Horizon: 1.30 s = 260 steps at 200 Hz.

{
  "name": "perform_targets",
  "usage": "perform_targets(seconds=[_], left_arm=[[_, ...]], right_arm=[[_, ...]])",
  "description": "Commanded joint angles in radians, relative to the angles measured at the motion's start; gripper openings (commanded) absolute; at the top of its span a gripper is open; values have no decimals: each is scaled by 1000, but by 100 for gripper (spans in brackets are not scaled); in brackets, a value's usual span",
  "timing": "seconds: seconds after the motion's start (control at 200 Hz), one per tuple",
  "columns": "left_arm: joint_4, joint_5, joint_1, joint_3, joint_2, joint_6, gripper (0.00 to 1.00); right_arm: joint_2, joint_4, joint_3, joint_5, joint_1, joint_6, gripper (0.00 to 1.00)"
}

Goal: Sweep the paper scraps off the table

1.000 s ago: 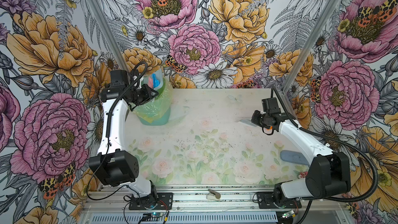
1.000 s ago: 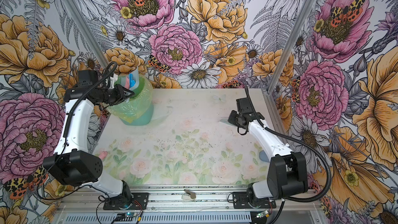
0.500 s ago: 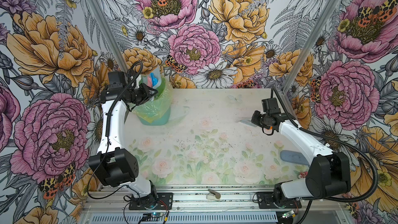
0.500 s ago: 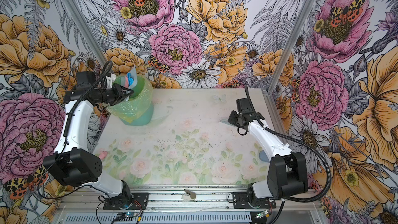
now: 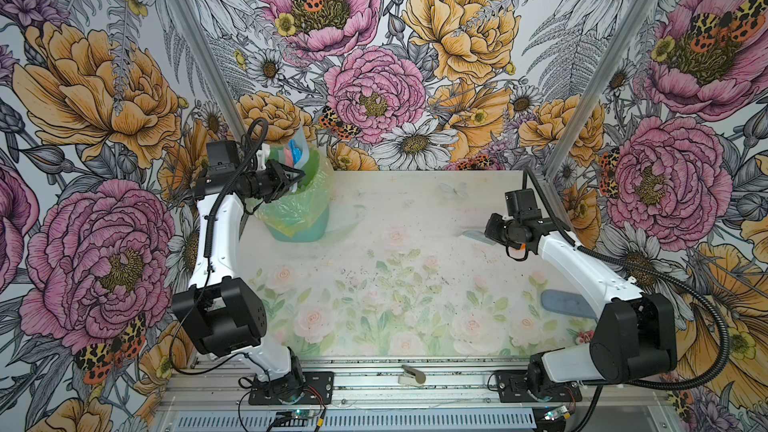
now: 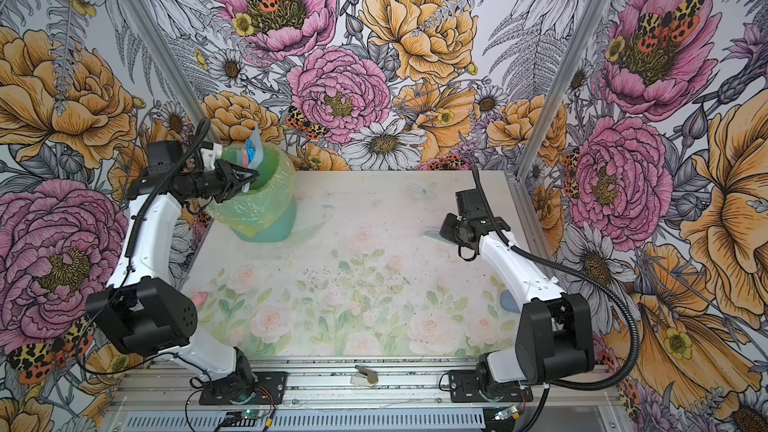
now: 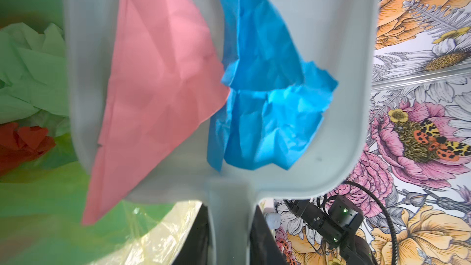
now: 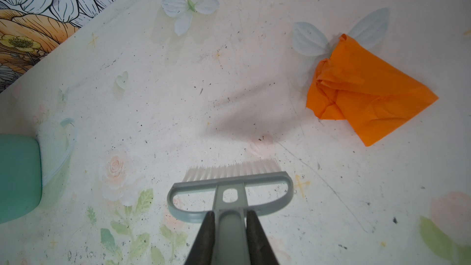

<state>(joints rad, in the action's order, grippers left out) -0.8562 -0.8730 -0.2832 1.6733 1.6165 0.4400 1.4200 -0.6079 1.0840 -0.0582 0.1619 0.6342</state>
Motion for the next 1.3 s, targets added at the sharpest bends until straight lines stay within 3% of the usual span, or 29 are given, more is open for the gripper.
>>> perform_targets(seconds=[0.0,0.746,1.021,1.296], left_arm=[[49,-74,-16,0,20,37,14],[246,-233,-46,-118,-13,224,14],[704,-304,-63,-289,-58,572,15],[890,-322,-65,-342,-72,721,15]], right_arm=[[-1,22,13,-8,-7,-13,0],[7,36,3,-17,-9,-16,0],[-1,36,0,-18,-10,-16,0],[-5,34,-2,-17,-9,-16,0]])
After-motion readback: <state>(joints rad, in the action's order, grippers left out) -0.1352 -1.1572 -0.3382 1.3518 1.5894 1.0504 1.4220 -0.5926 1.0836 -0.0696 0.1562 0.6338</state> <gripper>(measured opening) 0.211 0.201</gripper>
